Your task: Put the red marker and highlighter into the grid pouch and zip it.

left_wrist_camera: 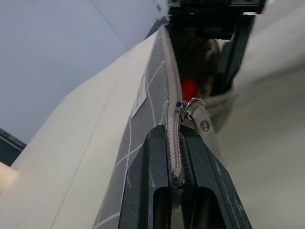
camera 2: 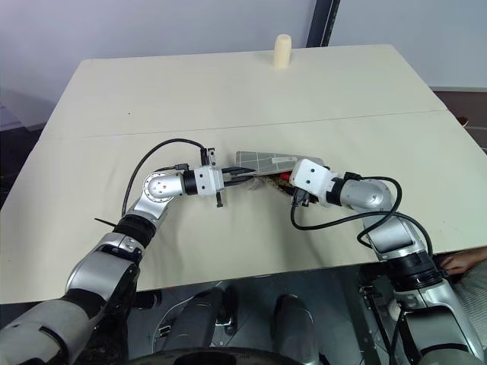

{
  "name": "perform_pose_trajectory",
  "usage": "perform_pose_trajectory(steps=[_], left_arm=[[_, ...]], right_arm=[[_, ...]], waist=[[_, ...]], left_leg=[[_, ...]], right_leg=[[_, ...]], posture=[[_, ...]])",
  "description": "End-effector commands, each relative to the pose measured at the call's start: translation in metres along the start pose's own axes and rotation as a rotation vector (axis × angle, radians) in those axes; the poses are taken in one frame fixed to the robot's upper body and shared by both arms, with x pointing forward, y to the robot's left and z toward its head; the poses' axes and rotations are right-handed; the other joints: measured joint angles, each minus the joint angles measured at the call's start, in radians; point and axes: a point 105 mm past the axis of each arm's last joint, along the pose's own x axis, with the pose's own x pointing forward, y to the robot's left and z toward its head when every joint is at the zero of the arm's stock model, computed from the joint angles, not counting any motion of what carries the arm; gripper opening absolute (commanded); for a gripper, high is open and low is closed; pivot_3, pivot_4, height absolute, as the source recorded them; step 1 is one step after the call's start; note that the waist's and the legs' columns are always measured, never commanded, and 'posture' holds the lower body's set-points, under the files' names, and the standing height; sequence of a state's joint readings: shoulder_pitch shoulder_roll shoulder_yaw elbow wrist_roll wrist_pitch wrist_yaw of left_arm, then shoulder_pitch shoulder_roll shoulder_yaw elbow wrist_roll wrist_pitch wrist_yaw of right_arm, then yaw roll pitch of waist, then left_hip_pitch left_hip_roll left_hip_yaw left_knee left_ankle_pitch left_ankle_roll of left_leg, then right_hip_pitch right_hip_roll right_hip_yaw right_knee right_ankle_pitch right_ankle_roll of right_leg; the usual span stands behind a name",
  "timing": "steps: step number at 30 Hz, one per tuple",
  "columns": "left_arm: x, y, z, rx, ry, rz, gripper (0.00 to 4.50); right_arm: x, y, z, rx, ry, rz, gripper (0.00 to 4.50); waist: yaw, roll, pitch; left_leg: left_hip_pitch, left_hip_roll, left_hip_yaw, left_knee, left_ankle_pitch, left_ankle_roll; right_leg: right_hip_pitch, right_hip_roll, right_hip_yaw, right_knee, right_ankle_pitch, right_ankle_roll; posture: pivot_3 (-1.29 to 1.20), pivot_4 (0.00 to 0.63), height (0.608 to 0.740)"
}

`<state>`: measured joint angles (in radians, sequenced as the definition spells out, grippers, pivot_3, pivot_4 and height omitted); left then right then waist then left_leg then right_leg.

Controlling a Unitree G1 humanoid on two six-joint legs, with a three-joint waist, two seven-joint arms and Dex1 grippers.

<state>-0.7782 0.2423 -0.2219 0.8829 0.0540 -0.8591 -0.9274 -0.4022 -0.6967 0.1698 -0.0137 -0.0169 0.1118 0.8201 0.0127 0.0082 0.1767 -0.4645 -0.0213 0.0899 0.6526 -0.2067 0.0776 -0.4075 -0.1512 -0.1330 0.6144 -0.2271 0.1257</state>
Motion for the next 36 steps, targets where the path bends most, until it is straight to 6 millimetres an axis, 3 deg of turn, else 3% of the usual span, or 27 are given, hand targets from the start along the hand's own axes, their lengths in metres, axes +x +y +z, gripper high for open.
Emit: perform_pose_trajectory(steps=[1,10,16,19,22,28,36], left_arm=[[0.000,0.009,0.010,0.021,-0.047,0.049,0.00],[-0.001,0.011,0.008,0.008,-0.041,0.042,0.00],[-0.003,0.010,0.005,-0.009,-0.028,0.045,0.00],[-0.001,-0.003,0.003,-0.027,-0.021,-0.015,0.00],[0.002,-0.020,0.002,0.008,-0.019,-0.073,0.00],[0.013,-0.014,0.009,0.060,-0.027,-0.069,0.00],[0.011,-0.014,0.013,0.156,-0.022,-0.129,0.00]], right_arm=[[-0.005,-0.008,0.001,-0.028,0.003,-0.038,4.31],[-0.034,-0.002,-0.001,0.004,0.032,-0.057,4.42],[-0.065,0.011,0.026,0.227,-0.128,-0.044,4.42],[-0.072,0.022,0.035,0.330,-0.182,-0.023,4.42],[-0.060,0.045,0.039,0.484,-0.246,-0.001,4.42],[-0.032,0.079,0.033,0.632,-0.240,0.022,4.42],[0.005,0.075,0.017,0.677,-0.202,-0.097,4.42]], waist=[[0.000,0.000,0.000],[0.003,0.000,0.000],[0.001,0.000,0.000],[0.001,0.000,0.000],[0.001,0.000,0.000],[0.002,0.000,0.000],[0.000,0.000,0.000]], left_leg=[[0.000,0.000,0.000,0.000,0.000,0.000],[0.000,0.000,0.000,0.000,0.000,0.000],[0.000,0.000,0.000,0.000,0.000,0.000],[0.000,0.001,-0.001,0.000,0.000,0.000],[0.001,0.001,-0.001,0.000,0.000,0.000],[0.001,0.000,-0.001,0.000,0.000,0.000],[0.001,0.000,-0.001,-0.001,0.000,0.000]], right_leg=[[0.000,0.000,0.000,0.000,0.000,0.000],[0.000,0.000,0.000,0.000,0.000,0.000],[0.004,0.000,0.000,0.000,0.000,0.000],[0.003,-0.001,0.000,0.000,0.000,0.000],[0.002,-0.001,0.000,-0.001,0.000,0.000],[0.001,-0.002,0.000,-0.001,0.000,0.000],[0.000,0.000,0.000,-0.001,0.000,0.000]], posture=[[0.00,0.150,0.740],[0.00,0.150,0.740],[0.00,0.150,0.740],[0.00,0.150,0.740],[0.00,0.150,0.740],[0.00,0.150,0.740],[0.00,0.150,0.740]])
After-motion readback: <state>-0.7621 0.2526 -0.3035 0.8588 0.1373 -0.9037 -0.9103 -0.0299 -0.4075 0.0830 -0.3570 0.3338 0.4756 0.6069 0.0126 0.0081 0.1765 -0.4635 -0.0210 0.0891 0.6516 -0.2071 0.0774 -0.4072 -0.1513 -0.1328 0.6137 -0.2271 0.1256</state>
